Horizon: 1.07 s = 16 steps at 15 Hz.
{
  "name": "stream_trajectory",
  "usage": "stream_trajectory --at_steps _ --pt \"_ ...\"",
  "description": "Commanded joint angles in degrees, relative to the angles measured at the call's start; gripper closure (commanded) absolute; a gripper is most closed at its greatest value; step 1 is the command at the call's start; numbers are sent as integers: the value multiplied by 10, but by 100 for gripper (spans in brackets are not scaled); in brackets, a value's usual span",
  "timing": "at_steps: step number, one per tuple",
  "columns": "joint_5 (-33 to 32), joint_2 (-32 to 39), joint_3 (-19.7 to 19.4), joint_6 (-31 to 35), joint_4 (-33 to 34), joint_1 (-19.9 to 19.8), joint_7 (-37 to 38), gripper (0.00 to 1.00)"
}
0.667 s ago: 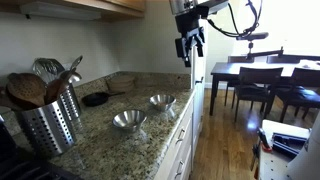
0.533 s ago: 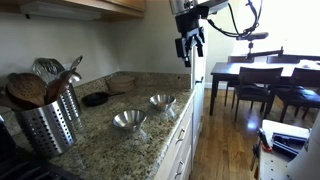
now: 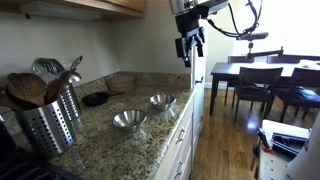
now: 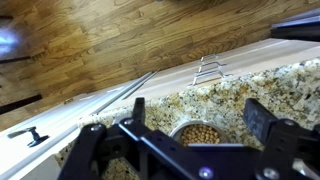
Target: Transfer the contents in the right silver bowl to the left bowl
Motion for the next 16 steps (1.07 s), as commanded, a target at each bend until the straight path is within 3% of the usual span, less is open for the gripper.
stream_trajectory --at_steps 1,16 --pt "-4 1 -11 -2 1 12 4 0" --pt "-61 36 -8 47 -13 -1 83 0"
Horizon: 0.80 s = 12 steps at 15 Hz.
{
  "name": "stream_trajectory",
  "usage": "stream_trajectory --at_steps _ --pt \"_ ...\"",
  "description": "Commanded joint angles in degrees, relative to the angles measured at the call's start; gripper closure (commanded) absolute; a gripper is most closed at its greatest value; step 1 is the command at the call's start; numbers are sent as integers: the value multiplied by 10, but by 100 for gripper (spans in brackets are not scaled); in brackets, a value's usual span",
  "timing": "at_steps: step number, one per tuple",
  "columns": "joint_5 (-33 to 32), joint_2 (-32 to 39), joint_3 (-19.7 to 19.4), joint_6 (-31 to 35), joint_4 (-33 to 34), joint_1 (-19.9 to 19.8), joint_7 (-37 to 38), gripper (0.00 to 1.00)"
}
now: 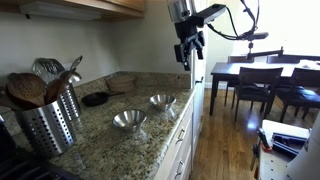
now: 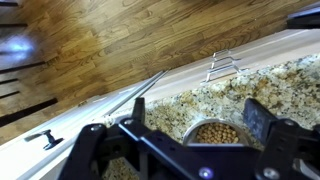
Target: Transfer the contents in the right silver bowl to the left bowl
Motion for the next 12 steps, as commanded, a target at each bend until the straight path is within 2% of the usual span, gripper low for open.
stream_trajectory --at_steps 1,7,12 --pt "-29 15 0 26 -10 0 45 0" --pt "-44 47 4 47 -7 2 88 0" --pt "-43 65 -10 68 -3 -2 88 0"
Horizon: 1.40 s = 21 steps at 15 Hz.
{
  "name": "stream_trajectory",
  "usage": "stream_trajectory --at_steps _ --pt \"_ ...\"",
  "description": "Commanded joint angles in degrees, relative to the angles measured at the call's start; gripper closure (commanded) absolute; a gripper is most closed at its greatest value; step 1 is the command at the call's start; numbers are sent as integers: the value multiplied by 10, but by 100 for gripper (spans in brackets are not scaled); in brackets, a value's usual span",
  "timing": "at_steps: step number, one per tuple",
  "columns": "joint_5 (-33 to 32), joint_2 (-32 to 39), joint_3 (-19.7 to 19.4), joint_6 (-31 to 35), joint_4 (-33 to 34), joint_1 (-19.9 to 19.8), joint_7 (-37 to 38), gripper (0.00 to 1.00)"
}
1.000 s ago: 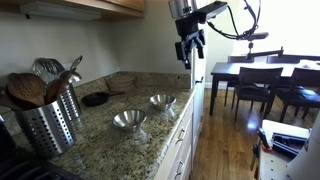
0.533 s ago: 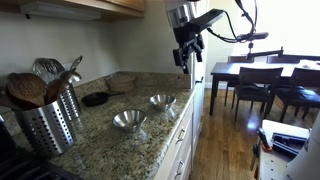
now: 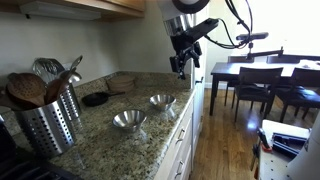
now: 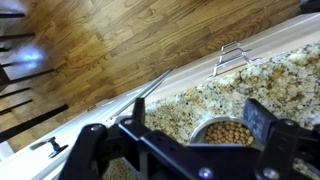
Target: Transfer the contents in the right silver bowl to the left bowl
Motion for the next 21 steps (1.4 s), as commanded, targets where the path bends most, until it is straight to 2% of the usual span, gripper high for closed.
stream_trajectory --at_steps 1,10,15,21 --pt "-17 11 -15 24 2 -4 11 0" --pt "-69 77 -61 34 74 -20 -17 0" --pt "-48 126 -82 71 108 -16 -65 0" --pt "2 154 -112 119 114 -19 -154 0"
